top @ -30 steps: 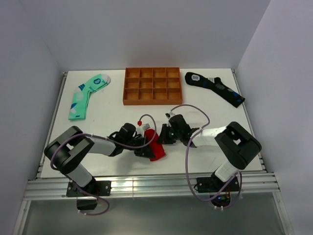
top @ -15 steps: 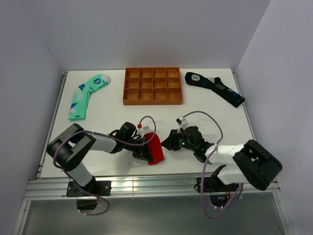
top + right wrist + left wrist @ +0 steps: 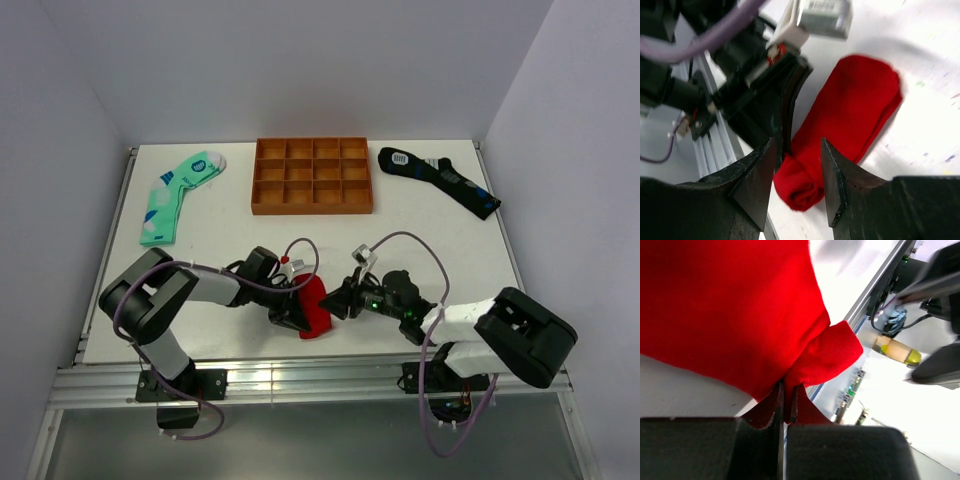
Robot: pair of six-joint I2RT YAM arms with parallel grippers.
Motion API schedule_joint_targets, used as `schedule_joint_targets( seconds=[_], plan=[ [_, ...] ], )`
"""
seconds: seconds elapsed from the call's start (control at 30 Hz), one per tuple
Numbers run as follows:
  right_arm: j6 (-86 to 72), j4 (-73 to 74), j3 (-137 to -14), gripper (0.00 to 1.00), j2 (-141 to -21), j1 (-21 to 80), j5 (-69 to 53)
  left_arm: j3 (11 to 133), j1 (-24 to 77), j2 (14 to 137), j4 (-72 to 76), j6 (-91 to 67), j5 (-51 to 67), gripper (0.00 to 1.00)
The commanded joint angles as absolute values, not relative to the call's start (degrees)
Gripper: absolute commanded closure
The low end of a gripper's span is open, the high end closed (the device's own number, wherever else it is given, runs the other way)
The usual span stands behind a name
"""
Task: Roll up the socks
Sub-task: Roll the sock at the center of the board.
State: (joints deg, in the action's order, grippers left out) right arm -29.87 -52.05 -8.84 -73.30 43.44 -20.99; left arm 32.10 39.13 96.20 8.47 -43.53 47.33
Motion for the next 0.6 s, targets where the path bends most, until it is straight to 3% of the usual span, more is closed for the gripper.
schedule_joint_targets(
  seconds=[0.0, 0.57],
  plan=[
    [-27.69, -59.32, -6.77, 0.51, -75.67, 46.48, -20.31, 31.38, 37.97, 99.49, 0.18, -39.38, 43.33, 1.0],
    [-29.62, -71.98, -1.41, 0.5, -85.16, 53.26, -14.24, 35.16, 36.3, 100.99, -6.5, -36.56, 43.24, 1.0]
  ],
)
